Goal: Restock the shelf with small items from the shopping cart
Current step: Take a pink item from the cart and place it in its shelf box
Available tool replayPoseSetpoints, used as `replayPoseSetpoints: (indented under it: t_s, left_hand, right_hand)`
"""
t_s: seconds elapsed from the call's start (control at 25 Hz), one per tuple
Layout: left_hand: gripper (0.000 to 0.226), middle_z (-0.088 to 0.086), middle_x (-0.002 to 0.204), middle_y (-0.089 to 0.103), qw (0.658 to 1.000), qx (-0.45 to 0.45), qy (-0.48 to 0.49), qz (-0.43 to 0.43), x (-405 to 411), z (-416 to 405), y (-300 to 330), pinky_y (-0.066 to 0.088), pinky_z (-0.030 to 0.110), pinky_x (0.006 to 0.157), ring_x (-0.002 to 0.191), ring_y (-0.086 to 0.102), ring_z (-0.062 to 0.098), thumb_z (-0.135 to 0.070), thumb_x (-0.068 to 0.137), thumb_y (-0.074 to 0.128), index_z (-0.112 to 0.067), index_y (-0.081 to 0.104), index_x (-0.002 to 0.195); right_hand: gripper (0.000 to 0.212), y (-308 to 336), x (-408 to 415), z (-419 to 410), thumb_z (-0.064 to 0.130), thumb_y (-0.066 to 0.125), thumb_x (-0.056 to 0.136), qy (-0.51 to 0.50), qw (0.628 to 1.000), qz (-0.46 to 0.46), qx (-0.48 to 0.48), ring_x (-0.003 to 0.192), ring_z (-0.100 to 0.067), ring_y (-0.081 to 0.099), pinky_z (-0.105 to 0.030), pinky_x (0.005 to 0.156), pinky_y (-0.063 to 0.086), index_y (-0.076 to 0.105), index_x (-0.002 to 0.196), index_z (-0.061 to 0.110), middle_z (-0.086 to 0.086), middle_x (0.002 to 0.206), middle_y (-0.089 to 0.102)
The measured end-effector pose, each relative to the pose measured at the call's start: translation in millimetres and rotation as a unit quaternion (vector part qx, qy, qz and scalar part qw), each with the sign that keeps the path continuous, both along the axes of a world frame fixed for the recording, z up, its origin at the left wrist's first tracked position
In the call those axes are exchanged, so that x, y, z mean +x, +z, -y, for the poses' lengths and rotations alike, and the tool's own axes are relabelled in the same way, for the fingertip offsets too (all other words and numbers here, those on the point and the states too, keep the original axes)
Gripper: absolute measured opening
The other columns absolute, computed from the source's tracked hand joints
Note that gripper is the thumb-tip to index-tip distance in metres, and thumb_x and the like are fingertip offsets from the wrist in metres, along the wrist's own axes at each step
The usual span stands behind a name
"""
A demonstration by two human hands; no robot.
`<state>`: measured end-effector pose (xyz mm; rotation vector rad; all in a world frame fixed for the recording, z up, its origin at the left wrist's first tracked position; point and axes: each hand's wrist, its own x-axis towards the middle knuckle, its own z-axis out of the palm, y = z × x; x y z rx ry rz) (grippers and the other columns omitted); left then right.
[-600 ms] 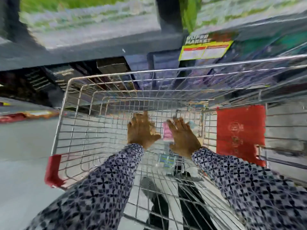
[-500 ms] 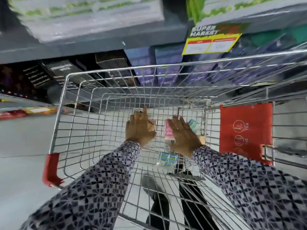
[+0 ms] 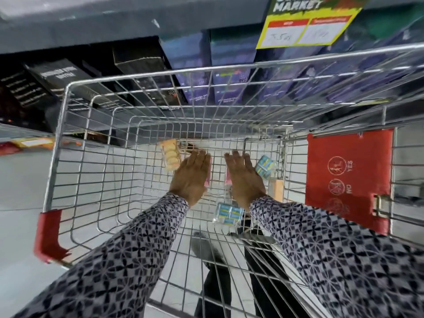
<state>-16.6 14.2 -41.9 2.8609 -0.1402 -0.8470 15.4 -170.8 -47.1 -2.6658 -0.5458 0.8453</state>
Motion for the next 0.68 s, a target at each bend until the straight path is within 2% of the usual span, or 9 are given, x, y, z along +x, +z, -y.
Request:
replayPoseSetpoints:
  t_s: [0.08,0.16,0.24,0.32,0.36,0.44,0.52,0.6,0.68]
  left_hand:
    - [0.096,0.012,0.175,0.021,1.0,-0.019,0.022,0.006,3.3,-0.7,3.4,0.024,0.042,0.131,0.163,0.016,0.032,-0.023,0.091,0.073,-0.007,0.015,0.166]
    - [0.097,0.009,0.17,0.029,0.996,-0.049,0.074,0.015,5.7,-5.2,21.4,0.026,0.036,0.128,0.16,0.021,0.029,-0.018,0.085,0.077,-0.008,0.021,0.164]
    - [0.095,0.008,0.165,0.034,0.988,-0.082,0.125,0.032,5.6,-5.4,65.7,0.024,0.031,0.125,0.155,0.029,0.027,-0.013,0.082,0.077,-0.009,0.025,0.161]
    - [0.079,0.011,0.154,0.042,0.98,-0.111,0.152,0.057,9.5,-3.6,132.1,0.039,0.04,0.122,0.143,0.044,0.03,-0.01,0.083,0.07,-0.008,0.034,0.153]
    - [0.072,0.013,0.147,0.047,0.975,-0.124,0.167,0.072,9.7,-3.6,169.7,0.049,0.045,0.114,0.135,0.051,0.032,-0.013,0.083,0.068,-0.008,0.038,0.148]
    - [0.071,0.015,0.14,0.055,0.959,-0.151,0.199,0.135,5.8,-8.0,257.6,0.055,0.049,0.106,0.128,0.056,0.036,-0.024,0.077,0.067,-0.01,0.043,0.142]
    - [0.088,0.012,0.152,0.051,0.938,-0.178,0.219,0.201,-1.2,-11.2,338.2,0.046,0.043,0.115,0.139,0.051,0.033,-0.019,0.071,0.077,-0.015,0.041,0.151]
    - [0.105,0.001,0.166,0.037,0.925,-0.201,0.208,0.248,-8.0,-14.1,428.1,0.036,0.033,0.122,0.15,0.041,0.02,-0.016,0.07,0.085,-0.023,0.033,0.16]
    - [0.111,-0.01,0.17,0.029,0.917,-0.211,0.168,0.295,-6.2,-16.5,514.4,0.031,0.031,0.125,0.153,0.035,0.011,-0.024,0.067,0.083,-0.028,0.028,0.164]
  right_hand:
    - [0.104,2.8,0.8,2.9,-0.019,0.061,0.072,-0.022,0.999,-0.01,0.034,0.148,-0.039,0.033,-0.05,0.096,0.058,0.016,0.159,0.017,-0.011,0.169,0.014]
    - [0.105,14.4,3.3,2.2,-0.018,0.061,0.067,-0.032,0.997,-0.022,0.07,0.129,-0.035,0.054,-0.045,0.076,0.063,0.02,0.156,0.02,-0.007,0.168,0.016]
    - [0.1,42.8,5.6,0.7,-0.012,0.066,0.068,-0.042,0.992,-0.017,0.121,0.111,-0.028,0.064,-0.041,0.071,0.063,0.025,0.153,0.023,-0.002,0.164,0.023]
    - [0.089,94.5,9.2,-2.7,-0.006,0.071,0.071,-0.048,0.982,0.013,0.18,0.096,-0.026,0.069,-0.041,0.067,0.063,0.033,0.146,0.022,-0.003,0.152,0.039]
    - [0.083,128.0,9.9,-4.5,-0.007,0.069,0.072,-0.059,0.977,0.024,0.205,0.093,-0.027,0.069,-0.043,0.067,0.063,0.036,0.143,0.022,-0.003,0.145,0.045]
    - [0.085,220.3,7.5,-3.5,-0.007,0.066,0.071,-0.089,0.967,0.04,0.235,0.109,-0.028,0.066,-0.043,0.083,0.06,0.037,0.143,0.027,0.002,0.149,0.045]
    - [0.095,305.9,4.8,2.2,-0.005,0.07,0.067,-0.098,0.96,0.061,0.254,0.128,-0.023,0.057,-0.034,0.093,0.054,0.036,0.149,0.032,0.007,0.158,0.038]
    - [0.1,401.1,5.1,10.5,-0.002,0.074,0.065,-0.079,0.946,0.112,0.293,0.135,-0.018,0.051,-0.033,0.098,0.052,0.036,0.15,0.035,0.011,0.158,0.036]
    - [0.099,492.7,14.4,14.8,-0.004,0.072,0.064,-0.058,0.924,0.155,0.344,0.14,-0.013,0.046,-0.032,0.107,0.048,0.039,0.15,0.035,0.014,0.158,0.038]
